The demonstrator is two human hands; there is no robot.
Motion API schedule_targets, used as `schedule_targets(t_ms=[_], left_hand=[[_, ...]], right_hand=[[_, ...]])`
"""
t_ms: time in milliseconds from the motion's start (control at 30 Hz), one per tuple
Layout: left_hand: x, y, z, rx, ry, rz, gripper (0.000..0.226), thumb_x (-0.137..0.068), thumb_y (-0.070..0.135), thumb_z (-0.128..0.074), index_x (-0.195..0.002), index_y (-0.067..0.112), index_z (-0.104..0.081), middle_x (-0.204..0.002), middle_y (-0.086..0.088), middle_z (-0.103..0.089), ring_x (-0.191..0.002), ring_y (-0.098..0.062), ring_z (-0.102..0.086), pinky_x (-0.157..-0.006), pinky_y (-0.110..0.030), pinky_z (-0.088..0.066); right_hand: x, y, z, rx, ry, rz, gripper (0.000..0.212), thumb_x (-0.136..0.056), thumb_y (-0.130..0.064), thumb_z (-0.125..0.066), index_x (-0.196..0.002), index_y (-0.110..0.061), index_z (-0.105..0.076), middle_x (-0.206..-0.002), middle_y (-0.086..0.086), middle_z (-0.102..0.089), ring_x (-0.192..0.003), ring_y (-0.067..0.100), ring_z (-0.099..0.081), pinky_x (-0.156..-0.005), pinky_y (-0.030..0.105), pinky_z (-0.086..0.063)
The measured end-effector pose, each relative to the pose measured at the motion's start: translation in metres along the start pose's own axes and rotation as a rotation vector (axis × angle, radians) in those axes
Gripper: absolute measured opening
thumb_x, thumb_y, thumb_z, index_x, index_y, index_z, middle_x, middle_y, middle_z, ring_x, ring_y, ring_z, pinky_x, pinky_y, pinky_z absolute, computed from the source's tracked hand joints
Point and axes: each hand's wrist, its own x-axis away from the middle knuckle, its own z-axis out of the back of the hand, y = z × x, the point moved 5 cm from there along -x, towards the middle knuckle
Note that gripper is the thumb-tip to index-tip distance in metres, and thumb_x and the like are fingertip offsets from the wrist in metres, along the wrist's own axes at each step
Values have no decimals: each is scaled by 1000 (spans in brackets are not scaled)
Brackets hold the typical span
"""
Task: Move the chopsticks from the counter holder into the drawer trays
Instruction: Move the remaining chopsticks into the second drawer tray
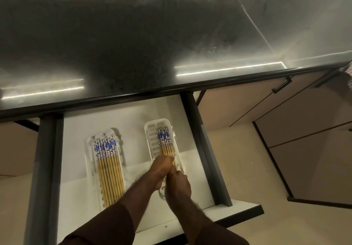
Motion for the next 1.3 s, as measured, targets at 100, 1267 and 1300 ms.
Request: schedule_targets(t_ms=[100,1267,1300], left_hand=[[4,0,1,19,-12,21,35,-99,20,-45,-132,9,-52,-113,-6,-57,-108,-22,-53,-103,-38,-42],[272,42,135,300,55,-632,23,-101,22,-46,-108,11,-66,-104,-9,-74,-97,-25,-71,-94,-40,-54],[283,36,141,308,71,-652,25,-100,22,-47,-111,10,-66,-104,-10,-74,-97,-25,-71,-94,-40,-54]], right_hand=[[1,-1,0,-3,3,1,37,-101,-24,-50,-135,-8,-48,-128,9,-62,-114,22,-62,-101,33,-50],[224,-129,142,-322,437,470,23,-91,-26,-68,-113,-23,-64,-102,-3,-70,-85,11,-66,-71,24,-55],[237,-134,138,-327,445,496,22,-91,-25,-68,-113,-23,-64,-102,-3,-70,-85,12,-66,-73,26,-58]])
